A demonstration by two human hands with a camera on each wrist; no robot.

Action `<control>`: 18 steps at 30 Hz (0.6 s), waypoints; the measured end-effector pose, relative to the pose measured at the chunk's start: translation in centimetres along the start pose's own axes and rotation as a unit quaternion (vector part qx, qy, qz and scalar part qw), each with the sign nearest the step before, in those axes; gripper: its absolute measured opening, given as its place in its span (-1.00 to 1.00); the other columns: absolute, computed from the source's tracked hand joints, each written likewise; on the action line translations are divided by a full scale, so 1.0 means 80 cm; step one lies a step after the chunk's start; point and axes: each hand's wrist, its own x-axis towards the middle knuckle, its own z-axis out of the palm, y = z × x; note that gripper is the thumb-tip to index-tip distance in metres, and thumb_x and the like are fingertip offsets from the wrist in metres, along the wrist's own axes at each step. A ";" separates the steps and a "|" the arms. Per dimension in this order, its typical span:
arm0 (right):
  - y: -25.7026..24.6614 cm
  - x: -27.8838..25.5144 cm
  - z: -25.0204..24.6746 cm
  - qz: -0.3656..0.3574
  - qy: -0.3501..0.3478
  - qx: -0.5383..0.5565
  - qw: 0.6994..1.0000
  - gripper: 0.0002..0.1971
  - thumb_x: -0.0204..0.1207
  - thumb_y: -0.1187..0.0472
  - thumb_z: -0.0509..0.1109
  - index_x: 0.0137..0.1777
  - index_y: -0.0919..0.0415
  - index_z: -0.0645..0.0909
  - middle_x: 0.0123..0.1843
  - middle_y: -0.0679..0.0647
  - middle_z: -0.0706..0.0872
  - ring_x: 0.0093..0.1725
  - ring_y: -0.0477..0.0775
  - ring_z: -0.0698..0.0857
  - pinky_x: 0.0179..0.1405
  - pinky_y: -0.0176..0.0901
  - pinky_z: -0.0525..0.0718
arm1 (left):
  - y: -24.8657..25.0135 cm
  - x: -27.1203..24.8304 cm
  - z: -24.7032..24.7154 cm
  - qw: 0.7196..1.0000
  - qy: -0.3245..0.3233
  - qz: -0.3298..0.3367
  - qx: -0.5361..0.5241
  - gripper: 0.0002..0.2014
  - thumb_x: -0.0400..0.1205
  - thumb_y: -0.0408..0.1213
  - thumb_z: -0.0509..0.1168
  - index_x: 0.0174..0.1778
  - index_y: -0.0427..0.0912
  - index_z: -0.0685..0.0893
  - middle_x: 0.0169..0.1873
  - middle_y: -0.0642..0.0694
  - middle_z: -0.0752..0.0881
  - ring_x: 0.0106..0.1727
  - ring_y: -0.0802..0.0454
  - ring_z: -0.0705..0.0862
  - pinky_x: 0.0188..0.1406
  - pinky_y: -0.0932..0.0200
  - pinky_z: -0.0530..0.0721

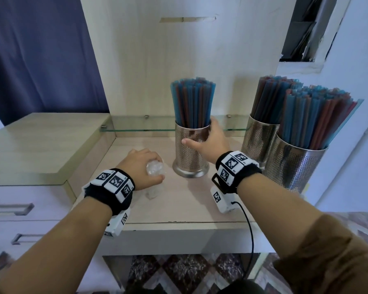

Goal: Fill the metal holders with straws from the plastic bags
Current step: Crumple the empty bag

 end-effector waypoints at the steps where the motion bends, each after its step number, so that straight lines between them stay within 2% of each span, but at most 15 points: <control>1: -0.001 0.004 0.005 -0.003 -0.002 0.005 1.000 0.05 -0.02 -0.26 0.72 0.50 -0.04 0.37 0.28 -0.09 0.65 0.24 -0.06 0.68 0.30 0.05 0.69 | 0.000 0.001 0.002 1.000 -0.001 -0.002 -0.002 -0.57 0.44 0.13 0.46 0.19 0.14 0.60 0.19 0.12 0.57 0.27 -0.06 0.42 0.29 0.06 0.40; 5: -0.005 0.014 0.019 -0.014 -0.003 0.010 1.000 0.00 0.08 -0.14 0.77 0.52 -0.03 0.36 0.33 -0.07 0.65 0.25 -0.06 0.68 0.34 0.03 0.66 | -0.004 0.004 0.004 1.000 -0.002 -0.017 -0.011 -0.56 0.44 0.13 0.46 0.20 0.13 0.60 0.21 0.08 0.59 0.30 -0.09 0.42 0.31 0.05 0.39; 9: -0.005 0.016 0.019 -0.016 -0.012 0.008 1.000 -0.02 0.20 -0.06 0.75 0.58 0.02 0.32 0.36 -0.08 0.67 0.19 -0.14 0.64 0.30 -0.19 0.59 | -0.006 0.007 0.007 0.999 -0.004 -0.043 -0.023 -0.54 0.41 0.16 0.45 0.18 0.14 0.59 0.19 0.08 0.59 0.31 -0.10 0.43 0.31 0.04 0.40; 11: -0.006 0.012 0.015 -0.020 -0.022 -0.007 1.000 -0.02 0.28 -0.07 0.71 0.63 0.03 0.25 0.40 -0.07 0.66 0.29 -0.07 0.64 0.29 -0.24 0.53 | -0.007 0.007 0.008 0.998 0.002 -0.051 -0.026 -0.58 0.43 0.11 0.46 0.17 0.13 0.60 0.18 0.07 0.59 0.32 -0.10 0.43 0.33 0.03 0.41; 13: -0.009 0.002 0.009 -0.025 -0.037 -0.038 0.998 0.03 0.38 -0.15 0.62 0.71 0.07 0.10 0.56 0.02 0.53 0.51 0.01 0.52 0.39 -0.18 0.45 | -0.007 0.007 0.008 0.998 0.007 -0.055 -0.026 -0.59 0.43 0.10 0.47 0.16 0.13 0.61 0.18 0.06 0.60 0.31 -0.10 0.44 0.34 0.03 0.42; 15: -0.012 -0.013 -0.005 -0.036 -0.034 -0.097 0.994 0.02 0.45 -0.25 0.50 0.75 0.08 0.01 0.67 0.11 0.34 0.63 0.08 0.34 0.55 0.00 0.35 | -0.008 0.007 0.009 0.998 0.010 -0.054 -0.026 -0.60 0.43 0.10 0.47 0.15 0.13 0.61 0.18 0.07 0.60 0.31 -0.10 0.44 0.33 0.04 0.41; 16: -0.015 -0.025 -0.015 -0.054 -0.020 -0.126 0.990 -0.03 0.49 -0.25 0.47 0.74 0.09 0.05 0.67 0.13 0.33 0.64 0.10 0.32 0.57 0.04 0.33 | -0.009 0.007 0.010 0.998 0.012 -0.053 -0.026 -0.60 0.43 0.10 0.47 0.15 0.13 0.61 0.17 0.06 0.60 0.31 -0.10 0.45 0.33 0.04 0.41; 18: -0.018 -0.054 -0.042 -0.135 0.020 -0.156 0.978 -0.21 0.53 -0.16 0.44 0.67 0.12 0.26 0.58 0.14 0.43 0.56 0.11 0.40 0.57 0.09 0.39 | -0.010 0.007 0.010 0.998 0.013 -0.053 -0.028 -0.61 0.44 0.09 0.47 0.14 0.13 0.61 0.17 0.07 0.60 0.31 -0.10 0.45 0.34 0.03 0.42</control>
